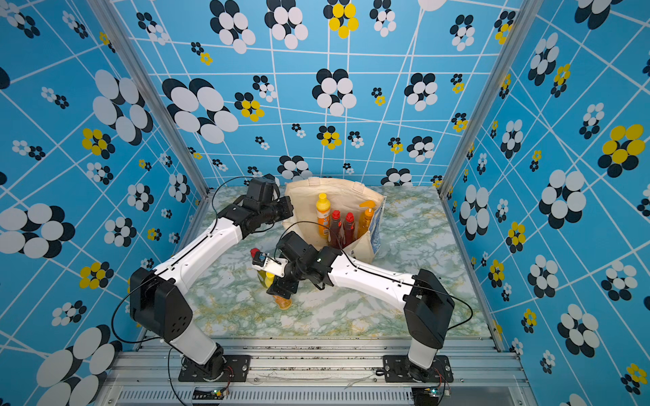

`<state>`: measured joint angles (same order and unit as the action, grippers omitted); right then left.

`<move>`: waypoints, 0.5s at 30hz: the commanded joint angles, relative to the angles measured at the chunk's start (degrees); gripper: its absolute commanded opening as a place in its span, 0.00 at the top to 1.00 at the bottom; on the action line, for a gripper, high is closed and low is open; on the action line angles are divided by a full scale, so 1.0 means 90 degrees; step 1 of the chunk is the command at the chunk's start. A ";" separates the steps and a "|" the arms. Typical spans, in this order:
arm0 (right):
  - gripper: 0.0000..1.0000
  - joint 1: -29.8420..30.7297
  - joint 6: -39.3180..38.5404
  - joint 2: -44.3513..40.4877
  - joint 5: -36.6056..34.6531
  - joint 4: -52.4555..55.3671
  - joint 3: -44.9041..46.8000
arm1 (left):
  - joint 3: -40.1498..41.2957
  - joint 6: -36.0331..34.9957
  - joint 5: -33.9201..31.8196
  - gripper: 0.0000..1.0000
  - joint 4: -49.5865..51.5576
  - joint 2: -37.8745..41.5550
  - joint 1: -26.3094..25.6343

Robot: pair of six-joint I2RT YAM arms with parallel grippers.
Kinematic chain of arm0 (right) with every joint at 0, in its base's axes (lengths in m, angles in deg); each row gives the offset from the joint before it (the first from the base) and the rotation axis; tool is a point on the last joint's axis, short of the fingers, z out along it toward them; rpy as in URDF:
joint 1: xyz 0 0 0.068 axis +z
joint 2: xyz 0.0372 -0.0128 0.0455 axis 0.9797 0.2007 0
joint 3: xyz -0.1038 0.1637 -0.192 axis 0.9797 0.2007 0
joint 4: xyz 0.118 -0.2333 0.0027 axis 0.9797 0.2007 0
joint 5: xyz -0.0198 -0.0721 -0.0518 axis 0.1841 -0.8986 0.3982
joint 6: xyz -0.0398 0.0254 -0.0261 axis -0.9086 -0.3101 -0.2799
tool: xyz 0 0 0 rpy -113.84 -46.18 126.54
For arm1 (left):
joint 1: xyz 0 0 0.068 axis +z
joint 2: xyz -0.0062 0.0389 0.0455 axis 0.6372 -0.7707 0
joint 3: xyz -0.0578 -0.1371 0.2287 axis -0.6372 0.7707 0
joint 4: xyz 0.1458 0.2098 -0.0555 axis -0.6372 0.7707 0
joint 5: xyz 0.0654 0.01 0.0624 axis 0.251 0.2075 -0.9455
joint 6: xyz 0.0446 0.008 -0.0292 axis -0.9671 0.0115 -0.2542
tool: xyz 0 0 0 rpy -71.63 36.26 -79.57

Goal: Pack dish soap into the shopping bag
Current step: Pick up the bottle of dish soap at the center of the board.

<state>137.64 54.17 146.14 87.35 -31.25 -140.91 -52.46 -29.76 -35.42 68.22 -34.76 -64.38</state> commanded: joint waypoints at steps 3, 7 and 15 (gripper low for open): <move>0.18 0.0061 -0.0055 0.0036 0.0101 0.0012 -0.0073 | -0.0208 -0.0067 0.0012 1.00 -0.0032 -0.0055 0.0079; 0.17 0.0071 -0.0026 -0.0002 0.0175 -0.0096 -0.0026 | -0.0213 -0.0074 0.0018 1.00 -0.0028 -0.0055 0.0076; 0.17 0.0084 -0.0005 -0.0548 0.0274 -0.1117 0.0753 | -0.0179 -0.0085 0.0003 1.00 -0.0014 -0.0035 0.0074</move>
<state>137.80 54.14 143.97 88.40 -36.65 -136.69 -52.46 -29.78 -35.42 68.24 -34.80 -64.31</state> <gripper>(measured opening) 0.830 0.058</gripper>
